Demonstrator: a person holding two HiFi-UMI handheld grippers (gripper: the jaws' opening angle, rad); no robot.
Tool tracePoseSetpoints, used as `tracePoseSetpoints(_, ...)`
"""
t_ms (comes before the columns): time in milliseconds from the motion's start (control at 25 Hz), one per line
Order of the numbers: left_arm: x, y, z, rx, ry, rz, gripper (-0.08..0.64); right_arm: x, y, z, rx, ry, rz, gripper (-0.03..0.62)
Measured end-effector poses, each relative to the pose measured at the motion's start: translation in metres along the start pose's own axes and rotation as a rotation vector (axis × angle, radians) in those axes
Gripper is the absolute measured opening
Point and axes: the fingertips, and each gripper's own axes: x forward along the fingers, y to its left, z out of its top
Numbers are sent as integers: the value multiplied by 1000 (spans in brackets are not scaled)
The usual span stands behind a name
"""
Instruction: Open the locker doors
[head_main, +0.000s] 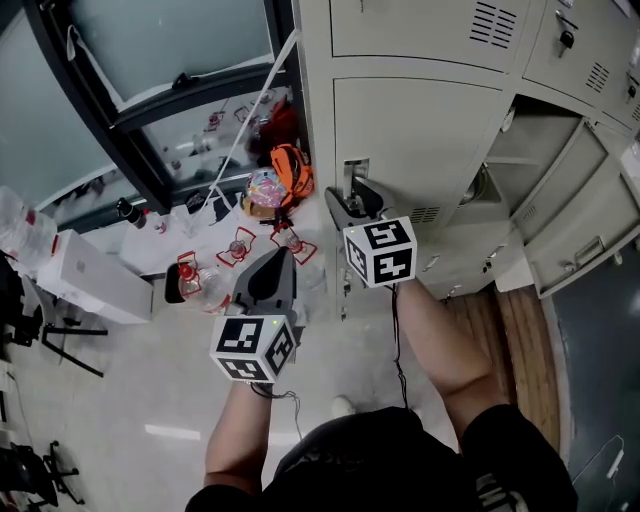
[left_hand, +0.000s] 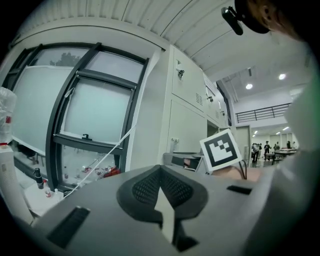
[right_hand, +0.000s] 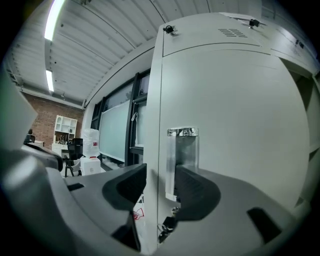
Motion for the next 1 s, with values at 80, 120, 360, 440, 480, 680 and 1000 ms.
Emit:
tracePoseSetpoints(80,0,4,0,-1,-3,-6,-2,2,-1,-1,-1,2,-19,180)
tracePoseSetpoints(120,-1,5,0,-3,-5,-7,-2,3,-1,-1,-4,2,-30,175)
tracePoseSetpoints(360,-5,9,-1,-11,-8,-13,-2,2,-3,-2,-25,22,-92,147)
tracePoseSetpoints(440,-7,11,-1,-12,-8,-10,-2,2,-3,-2,-18,22,-105,141)
tracePoseSetpoints(480,-9,12,-2,-13,-7,-9,-2,1,-3,-2,-16,22,-111,138)
tracePoseSetpoints(680,-16,11,-3,-13,-6,-7,-2,-5,-4,-2,3,12,-119,100)
tracePoseSetpoints(1000,-26,-4,-2,-8,-12,-23,-2,-27,6,-4,7,7,-68,100)
